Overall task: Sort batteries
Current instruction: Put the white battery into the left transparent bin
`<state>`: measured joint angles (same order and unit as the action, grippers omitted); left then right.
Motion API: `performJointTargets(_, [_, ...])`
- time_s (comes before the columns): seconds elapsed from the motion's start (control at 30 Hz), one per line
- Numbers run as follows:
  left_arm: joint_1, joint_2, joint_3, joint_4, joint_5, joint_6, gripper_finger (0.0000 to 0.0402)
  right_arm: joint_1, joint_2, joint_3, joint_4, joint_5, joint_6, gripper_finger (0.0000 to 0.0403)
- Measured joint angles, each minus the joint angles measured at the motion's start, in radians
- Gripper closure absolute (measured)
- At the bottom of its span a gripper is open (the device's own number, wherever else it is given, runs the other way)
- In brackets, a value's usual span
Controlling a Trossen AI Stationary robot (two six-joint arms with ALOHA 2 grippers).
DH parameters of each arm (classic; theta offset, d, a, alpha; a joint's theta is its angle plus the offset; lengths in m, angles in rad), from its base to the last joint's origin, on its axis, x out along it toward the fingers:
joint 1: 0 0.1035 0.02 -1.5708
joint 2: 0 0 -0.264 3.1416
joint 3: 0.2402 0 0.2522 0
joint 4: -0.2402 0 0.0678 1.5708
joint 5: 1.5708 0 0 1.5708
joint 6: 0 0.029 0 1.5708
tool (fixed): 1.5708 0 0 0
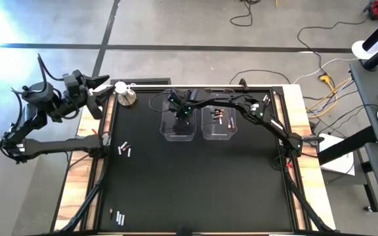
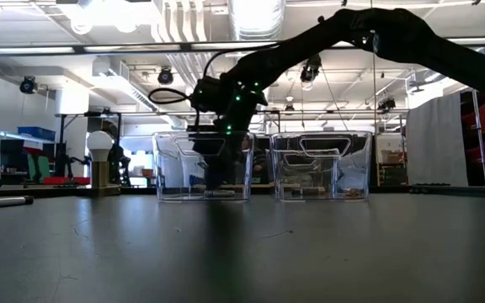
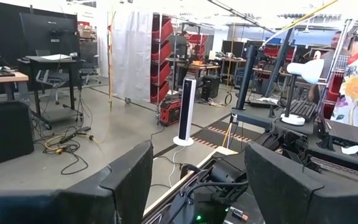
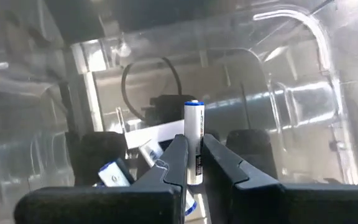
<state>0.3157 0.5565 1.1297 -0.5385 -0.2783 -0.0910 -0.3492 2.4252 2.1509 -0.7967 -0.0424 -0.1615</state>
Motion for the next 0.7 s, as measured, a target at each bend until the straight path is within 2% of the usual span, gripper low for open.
performJointTargets(0.23, [0.0,-0.003,0.0,0.0,0.0,-0.002,0.017,0.0,0.0,0.0,-0.027,-0.001,0.016,0.0369])
performJointTargets(0.47, [0.0,-0.004,0.0,0.0,0.0,-0.01,0.017,0.0,0.0,0.006,-0.031,0.0,0.115,0.0317])
performJointTargets(0.7, [0.0,-0.01,0.0,0.0,0.0,0.003,0.017,0.0,-0.068,0.109,-0.07,0.038,0.268,0.0264])
